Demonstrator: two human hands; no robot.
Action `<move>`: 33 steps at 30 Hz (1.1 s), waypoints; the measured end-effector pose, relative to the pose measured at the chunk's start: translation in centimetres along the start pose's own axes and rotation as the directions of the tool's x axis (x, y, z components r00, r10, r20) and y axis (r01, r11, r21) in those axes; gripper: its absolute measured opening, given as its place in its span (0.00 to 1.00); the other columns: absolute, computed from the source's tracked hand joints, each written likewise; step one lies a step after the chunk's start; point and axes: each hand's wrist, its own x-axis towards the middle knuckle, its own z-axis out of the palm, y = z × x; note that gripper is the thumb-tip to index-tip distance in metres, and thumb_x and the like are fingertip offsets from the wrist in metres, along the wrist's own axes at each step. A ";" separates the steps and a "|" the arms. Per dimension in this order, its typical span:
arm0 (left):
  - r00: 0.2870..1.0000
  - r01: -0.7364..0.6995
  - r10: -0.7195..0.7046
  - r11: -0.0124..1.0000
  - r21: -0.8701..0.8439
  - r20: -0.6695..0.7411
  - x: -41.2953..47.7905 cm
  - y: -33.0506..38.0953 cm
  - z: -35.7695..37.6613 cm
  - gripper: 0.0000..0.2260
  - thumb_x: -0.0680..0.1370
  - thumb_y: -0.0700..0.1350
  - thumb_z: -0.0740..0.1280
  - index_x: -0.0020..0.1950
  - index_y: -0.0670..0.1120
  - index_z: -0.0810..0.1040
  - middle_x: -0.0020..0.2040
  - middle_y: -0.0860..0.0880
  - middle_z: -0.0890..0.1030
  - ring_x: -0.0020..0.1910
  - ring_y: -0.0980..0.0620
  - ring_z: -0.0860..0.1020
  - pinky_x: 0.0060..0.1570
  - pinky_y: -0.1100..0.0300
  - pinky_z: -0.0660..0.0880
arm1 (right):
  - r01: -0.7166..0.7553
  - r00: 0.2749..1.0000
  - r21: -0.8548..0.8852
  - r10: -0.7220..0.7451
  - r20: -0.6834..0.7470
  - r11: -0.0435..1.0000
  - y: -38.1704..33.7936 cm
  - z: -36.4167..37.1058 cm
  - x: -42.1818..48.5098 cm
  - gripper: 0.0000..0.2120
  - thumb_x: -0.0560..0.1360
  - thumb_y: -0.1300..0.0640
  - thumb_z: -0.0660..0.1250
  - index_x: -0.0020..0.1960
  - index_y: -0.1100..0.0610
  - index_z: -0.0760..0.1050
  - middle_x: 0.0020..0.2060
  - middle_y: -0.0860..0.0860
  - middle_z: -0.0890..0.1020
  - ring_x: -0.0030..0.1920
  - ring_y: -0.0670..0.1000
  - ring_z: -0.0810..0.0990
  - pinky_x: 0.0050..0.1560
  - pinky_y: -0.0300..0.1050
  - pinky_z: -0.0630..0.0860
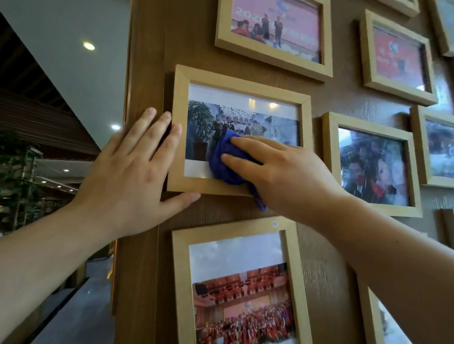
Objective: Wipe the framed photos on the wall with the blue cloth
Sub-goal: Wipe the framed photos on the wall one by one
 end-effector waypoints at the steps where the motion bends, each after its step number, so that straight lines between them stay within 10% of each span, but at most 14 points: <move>1: 1.000 0.000 0.000 1.000 0.004 0.001 0.0 0.0 -0.1 0.44 0.73 0.72 0.52 0.77 0.40 0.56 0.77 0.37 0.60 0.77 0.40 0.55 0.73 0.39 0.58 | -0.016 1.000 -0.008 0.016 0.004 1.000 0.6 -0.1 -0.5 0.28 0.68 0.62 0.71 0.67 0.57 0.71 0.64 0.61 0.74 0.61 0.64 0.75 0.40 0.60 0.80; 24: 0.986 -0.151 0.150 0.989 0.007 0.068 10.3 20.8 3.0 0.43 0.74 0.72 0.48 0.77 0.41 0.58 0.78 0.40 0.61 0.78 0.43 0.56 0.73 0.38 0.58 | -0.350 0.918 0.093 0.361 -0.164 0.932 17.4 4.5 -13.6 0.22 0.72 0.63 0.62 0.66 0.57 0.73 0.63 0.59 0.76 0.57 0.64 0.77 0.37 0.55 0.79; 33: 0.981 -0.134 0.112 0.982 0.135 0.160 10.4 22.3 4.5 0.46 0.72 0.74 0.47 0.78 0.41 0.52 0.79 0.40 0.58 0.78 0.42 0.52 0.74 0.37 0.53 | -0.244 0.959 0.099 0.255 -0.126 0.965 16.6 6.7 -13.9 0.27 0.72 0.61 0.66 0.70 0.57 0.67 0.68 0.61 0.70 0.63 0.64 0.73 0.48 0.60 0.78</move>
